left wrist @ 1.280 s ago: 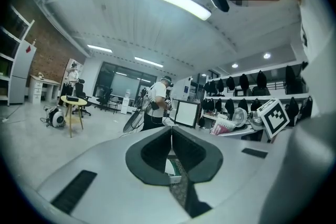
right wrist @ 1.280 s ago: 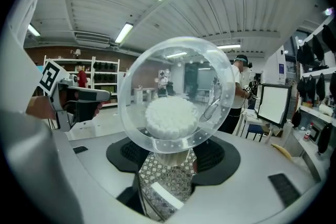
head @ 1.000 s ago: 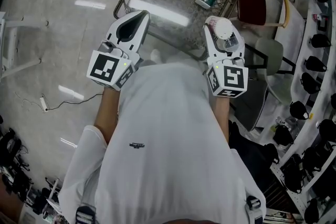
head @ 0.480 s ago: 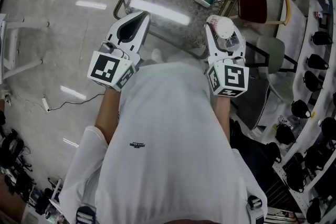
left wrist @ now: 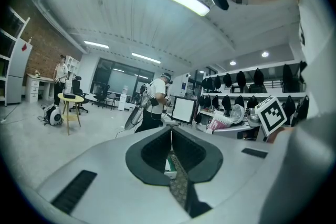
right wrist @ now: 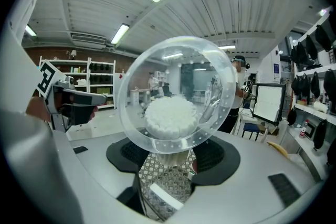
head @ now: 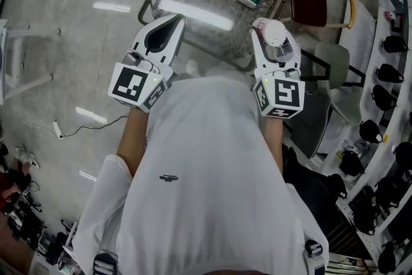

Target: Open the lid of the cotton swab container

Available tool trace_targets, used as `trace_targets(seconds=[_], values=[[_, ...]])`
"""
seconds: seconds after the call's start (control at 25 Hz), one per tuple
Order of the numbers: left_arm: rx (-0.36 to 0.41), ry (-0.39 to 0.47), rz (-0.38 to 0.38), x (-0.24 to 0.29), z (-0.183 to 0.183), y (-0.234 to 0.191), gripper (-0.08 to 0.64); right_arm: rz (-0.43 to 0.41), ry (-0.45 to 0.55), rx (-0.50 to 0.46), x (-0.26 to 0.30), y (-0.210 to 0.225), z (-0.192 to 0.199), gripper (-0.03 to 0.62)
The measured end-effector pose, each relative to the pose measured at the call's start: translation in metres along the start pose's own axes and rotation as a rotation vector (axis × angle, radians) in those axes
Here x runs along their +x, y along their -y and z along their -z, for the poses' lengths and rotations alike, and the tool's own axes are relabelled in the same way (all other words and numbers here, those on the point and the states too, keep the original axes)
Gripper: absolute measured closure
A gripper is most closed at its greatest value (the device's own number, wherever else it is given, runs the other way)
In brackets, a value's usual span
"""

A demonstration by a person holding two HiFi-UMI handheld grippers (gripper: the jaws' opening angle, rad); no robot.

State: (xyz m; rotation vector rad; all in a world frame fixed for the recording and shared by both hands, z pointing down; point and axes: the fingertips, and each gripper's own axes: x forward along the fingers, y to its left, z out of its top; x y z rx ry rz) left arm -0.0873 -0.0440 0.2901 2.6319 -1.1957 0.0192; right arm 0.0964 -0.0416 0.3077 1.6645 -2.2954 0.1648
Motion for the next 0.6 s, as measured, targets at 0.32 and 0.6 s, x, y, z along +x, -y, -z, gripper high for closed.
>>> trace_targets(seconds=[0.32, 0.6], values=[[0.005, 0.0, 0.008, 0.0046, -0.0012, 0.0052, 0.552, 0.008, 0.001, 0.008, -0.0039, 0.0058, 0.0007, 0.351], [0.004, 0.005, 0.012, 0.0023, -0.0032, 0.0068, 0.552, 0.01, 0.0, 0.014, -0.004, 0.0059, 0.0002, 0.353]])
